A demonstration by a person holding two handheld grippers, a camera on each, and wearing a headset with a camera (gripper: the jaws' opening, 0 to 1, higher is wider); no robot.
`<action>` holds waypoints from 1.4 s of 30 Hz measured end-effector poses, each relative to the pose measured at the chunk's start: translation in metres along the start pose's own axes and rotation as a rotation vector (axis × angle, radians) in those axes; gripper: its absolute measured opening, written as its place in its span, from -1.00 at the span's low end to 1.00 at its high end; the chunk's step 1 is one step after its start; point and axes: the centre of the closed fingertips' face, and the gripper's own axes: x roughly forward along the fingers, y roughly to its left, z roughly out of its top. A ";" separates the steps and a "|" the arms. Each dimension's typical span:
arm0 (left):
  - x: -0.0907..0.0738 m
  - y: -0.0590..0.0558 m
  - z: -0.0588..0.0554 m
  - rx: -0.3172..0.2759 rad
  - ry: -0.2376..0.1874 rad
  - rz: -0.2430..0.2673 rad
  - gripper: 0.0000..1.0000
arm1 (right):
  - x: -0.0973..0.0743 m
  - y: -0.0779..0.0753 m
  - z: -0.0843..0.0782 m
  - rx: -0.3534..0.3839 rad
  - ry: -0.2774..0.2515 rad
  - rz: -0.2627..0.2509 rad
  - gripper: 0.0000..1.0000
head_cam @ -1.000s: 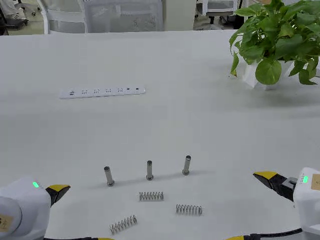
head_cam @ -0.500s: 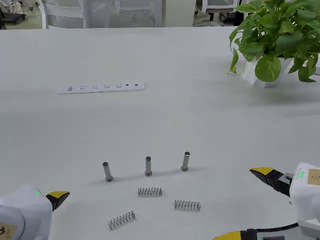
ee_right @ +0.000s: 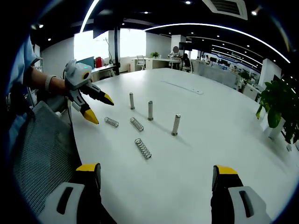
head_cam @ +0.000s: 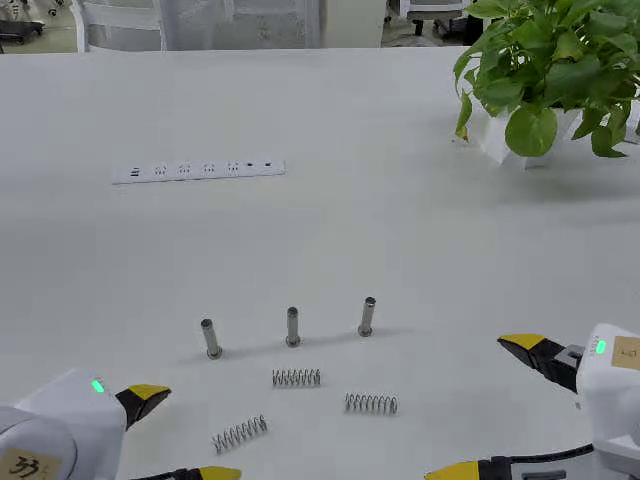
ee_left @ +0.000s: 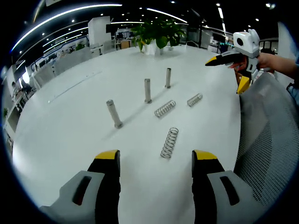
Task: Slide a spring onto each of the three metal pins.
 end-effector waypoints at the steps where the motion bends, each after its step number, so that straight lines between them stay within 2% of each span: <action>1: 0.001 -0.002 0.002 0.001 -0.008 -0.010 0.11 | 0.000 0.000 0.000 0.001 -0.001 0.000 0.99; 4: 0.003 -0.004 0.006 0.030 -0.011 -0.025 -0.03 | 0.000 0.001 -0.001 0.001 0.000 0.001 0.99; 6: 0.005 -0.005 0.005 0.032 0.015 -0.035 -0.20 | -0.001 0.001 -0.001 0.002 0.000 0.003 0.99; 14: 0.013 -0.012 0.004 0.036 0.067 -0.084 -0.46 | -0.002 0.003 -0.002 0.009 -0.002 0.003 0.99; 18: 0.016 -0.013 0.001 0.079 0.117 -0.097 -0.52 | -0.002 0.003 -0.004 0.012 0.002 0.001 0.99; 21: 0.017 -0.016 0.002 0.064 0.125 -0.123 -0.57 | -0.003 0.003 -0.004 0.014 0.002 0.001 0.99; 23: 0.019 -0.016 0.000 0.083 0.143 -0.127 -0.60 | -0.003 0.002 -0.005 0.016 0.002 -0.001 0.99; 29: 0.021 -0.016 -0.004 0.076 0.184 -0.134 -0.65 | -0.004 0.001 -0.005 0.017 0.002 -0.002 0.99; 37: 0.022 -0.013 -0.004 0.073 0.212 -0.132 -0.74 | -0.002 0.002 -0.005 0.011 0.006 0.003 0.99; 42: 0.023 -0.014 -0.005 0.113 0.258 -0.134 -0.77 | 0.000 0.004 -0.004 0.009 0.005 0.009 0.99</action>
